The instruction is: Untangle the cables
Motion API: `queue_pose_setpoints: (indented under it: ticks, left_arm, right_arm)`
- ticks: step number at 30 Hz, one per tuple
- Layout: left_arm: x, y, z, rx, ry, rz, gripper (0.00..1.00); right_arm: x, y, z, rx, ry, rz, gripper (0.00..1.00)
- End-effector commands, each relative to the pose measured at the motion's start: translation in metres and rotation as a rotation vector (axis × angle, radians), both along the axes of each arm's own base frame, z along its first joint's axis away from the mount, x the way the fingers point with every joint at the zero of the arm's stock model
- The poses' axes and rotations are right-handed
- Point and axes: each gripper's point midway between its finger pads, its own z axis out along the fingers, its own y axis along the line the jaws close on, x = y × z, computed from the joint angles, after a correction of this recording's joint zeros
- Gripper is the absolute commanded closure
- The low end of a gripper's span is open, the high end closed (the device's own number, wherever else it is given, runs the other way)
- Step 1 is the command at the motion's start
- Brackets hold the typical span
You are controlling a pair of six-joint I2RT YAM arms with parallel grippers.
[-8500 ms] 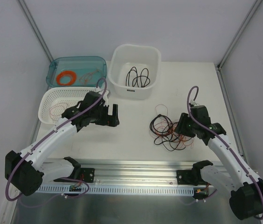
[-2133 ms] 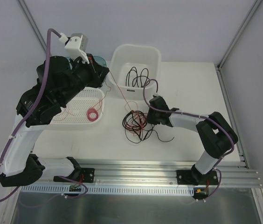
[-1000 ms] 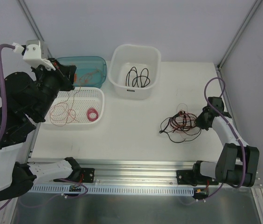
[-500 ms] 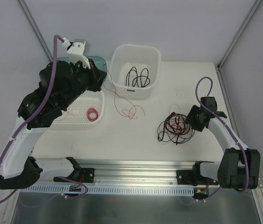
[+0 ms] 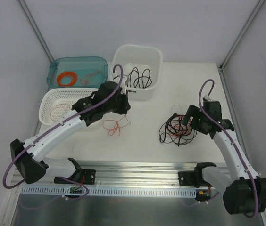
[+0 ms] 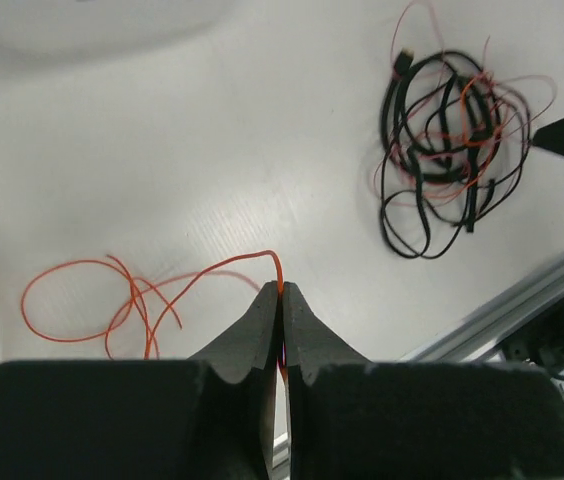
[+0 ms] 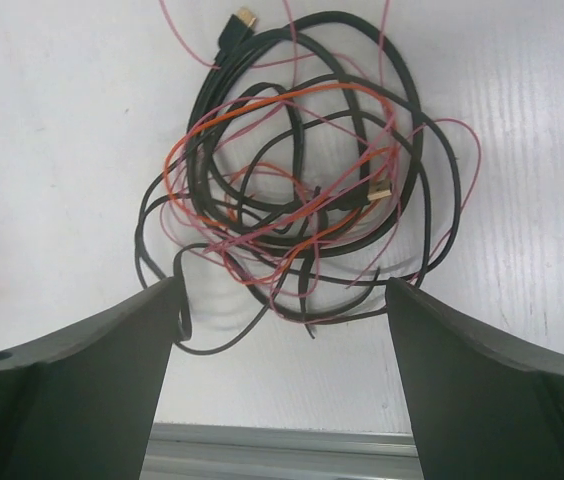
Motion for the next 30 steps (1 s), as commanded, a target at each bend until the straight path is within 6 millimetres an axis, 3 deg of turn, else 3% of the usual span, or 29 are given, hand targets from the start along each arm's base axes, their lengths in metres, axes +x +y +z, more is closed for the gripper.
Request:
queue_pose_setpoints:
  ticks: [1,2,4,5,9,14,17,19,24,26,30]
  left_arm:
    - [0.003,-0.019,-0.018,-0.118,0.02,-0.014,1.0]
    - [0.0,-0.016,-0.044,-0.091,0.058,-0.002,1.0]
    - [0.003,-0.01,-0.066,-0.072,0.079,0.051,1.0]
    - [0.0,-0.003,-0.086,-0.041,0.107,0.076,1.0]
    - [-0.006,0.016,-0.133,0.01,0.19,0.193,0.99]
    - [-0.017,0.04,-0.176,0.063,0.264,0.316,0.86]
    - [-0.023,0.05,-0.188,0.053,0.294,0.381,0.64]
    - [-0.026,0.054,-0.188,0.031,0.297,0.414,0.46]
    - [-0.026,0.07,-0.188,0.036,0.264,0.477,0.14]
    - [-0.026,0.074,-0.19,0.046,0.26,0.493,0.03]
    - [-0.026,0.077,-0.199,0.084,0.276,0.508,0.01]
  right_arm:
    - [-0.009,0.011,0.014,0.008,-0.041,0.068,0.12]
    - [-0.011,0.012,0.015,0.01,-0.045,0.075,0.12]
    - [-0.014,0.017,0.018,0.016,-0.06,0.092,0.12]
    - [-0.016,0.018,0.017,0.017,-0.057,0.097,0.12]
    - [-0.019,0.022,0.014,0.023,-0.059,0.118,0.11]
    - [-0.023,0.028,0.008,0.039,-0.048,0.137,0.11]
    - [-0.025,0.031,0.005,0.049,-0.045,0.145,0.11]
    - [-0.025,0.033,0.004,0.052,-0.048,0.153,0.11]
    - [-0.026,0.035,0.002,0.056,-0.049,0.164,0.12]
    - [-0.026,0.036,0.0,0.062,-0.045,0.169,0.12]
    - [-0.026,0.038,0.0,0.069,-0.045,0.174,0.12]
